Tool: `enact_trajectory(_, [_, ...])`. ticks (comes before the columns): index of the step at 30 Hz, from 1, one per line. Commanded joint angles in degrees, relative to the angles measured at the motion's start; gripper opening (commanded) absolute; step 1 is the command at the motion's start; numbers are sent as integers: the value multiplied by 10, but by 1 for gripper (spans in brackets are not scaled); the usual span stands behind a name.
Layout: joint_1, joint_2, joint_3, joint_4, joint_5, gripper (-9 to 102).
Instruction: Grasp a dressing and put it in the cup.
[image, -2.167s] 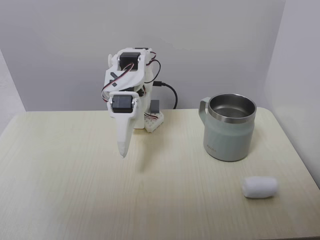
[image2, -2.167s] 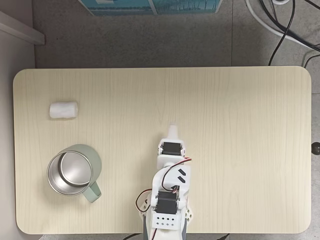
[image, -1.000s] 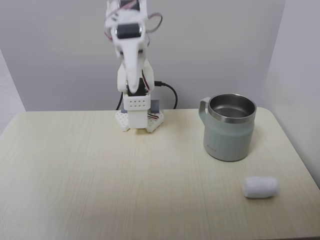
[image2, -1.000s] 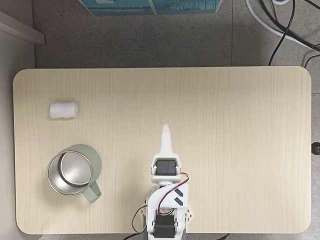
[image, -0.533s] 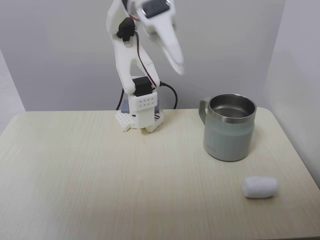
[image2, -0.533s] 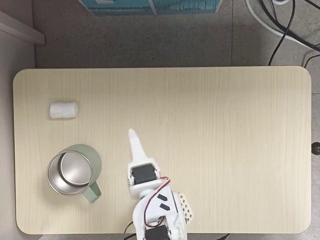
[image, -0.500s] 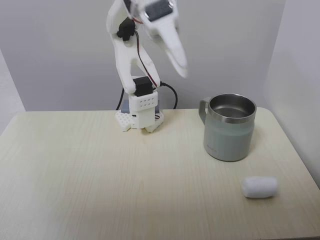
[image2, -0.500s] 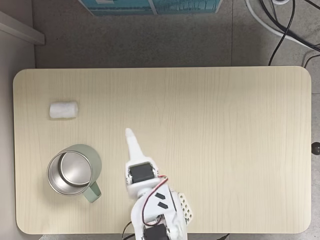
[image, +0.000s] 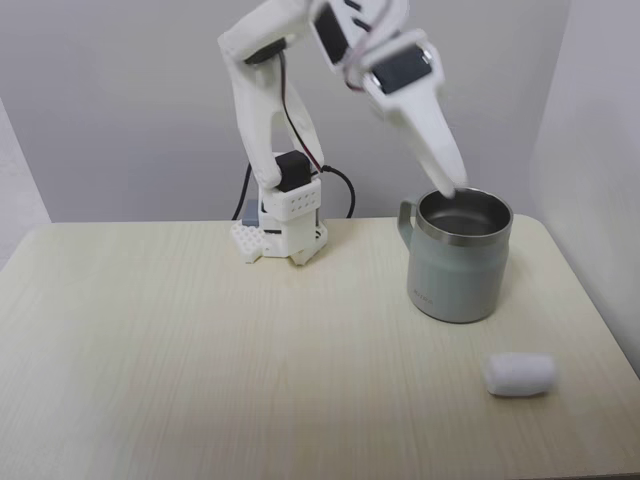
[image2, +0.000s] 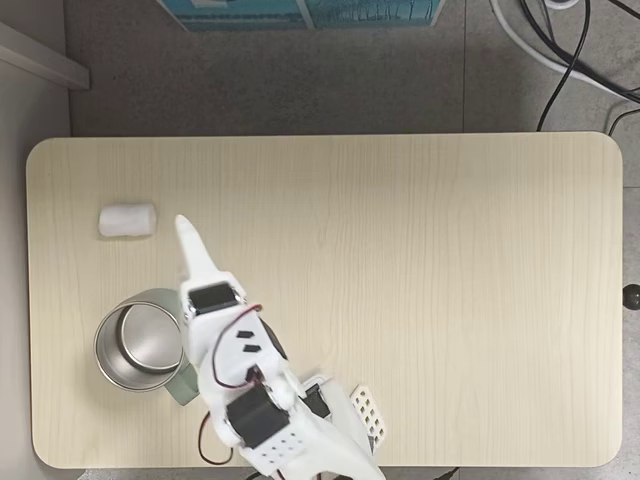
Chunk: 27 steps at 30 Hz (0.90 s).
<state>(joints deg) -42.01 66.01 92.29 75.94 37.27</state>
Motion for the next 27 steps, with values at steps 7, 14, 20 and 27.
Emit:
enact_trajectory(7, [-61, 182, 28, -54, 33, 35])
enact_trajectory(14, [-115, 321, 66, -74, 44, 36])
enact_trajectory(20, [-129, 413, 117, -73, 54, 35])
enact_trajectory(27, [-124, 504, 163, -72, 53, 34])
